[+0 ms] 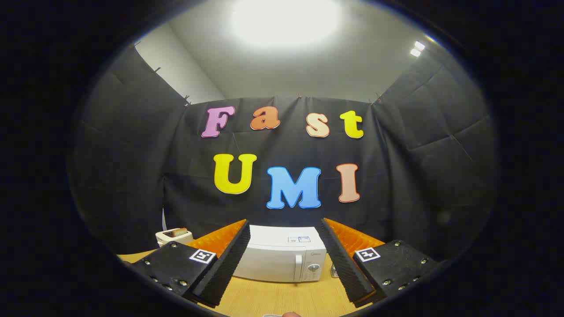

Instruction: Open the microwave, put the food inside, and close the microwave door.

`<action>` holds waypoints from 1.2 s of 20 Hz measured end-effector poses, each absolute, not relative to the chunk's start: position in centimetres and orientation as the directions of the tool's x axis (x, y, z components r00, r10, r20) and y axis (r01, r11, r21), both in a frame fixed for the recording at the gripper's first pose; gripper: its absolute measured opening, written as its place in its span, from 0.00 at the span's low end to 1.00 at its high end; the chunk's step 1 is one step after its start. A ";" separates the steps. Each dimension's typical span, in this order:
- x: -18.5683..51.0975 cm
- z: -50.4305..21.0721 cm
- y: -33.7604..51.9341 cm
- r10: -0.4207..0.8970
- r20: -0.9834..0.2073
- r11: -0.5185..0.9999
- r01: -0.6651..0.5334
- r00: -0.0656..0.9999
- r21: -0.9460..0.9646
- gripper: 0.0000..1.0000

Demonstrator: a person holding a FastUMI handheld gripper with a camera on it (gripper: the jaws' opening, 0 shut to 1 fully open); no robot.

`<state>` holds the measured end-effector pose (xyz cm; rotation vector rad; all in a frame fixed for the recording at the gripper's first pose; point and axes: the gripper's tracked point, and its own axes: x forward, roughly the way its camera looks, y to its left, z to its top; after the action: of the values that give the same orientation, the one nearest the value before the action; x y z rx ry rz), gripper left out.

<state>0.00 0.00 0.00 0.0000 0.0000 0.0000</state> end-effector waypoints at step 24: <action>2.6 -5.1 -3.5 -0.070 -0.103 0.998 0.070 0.992 -0.007 0.99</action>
<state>2.56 -3.49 -5.10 -0.0032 0.1032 -0.0699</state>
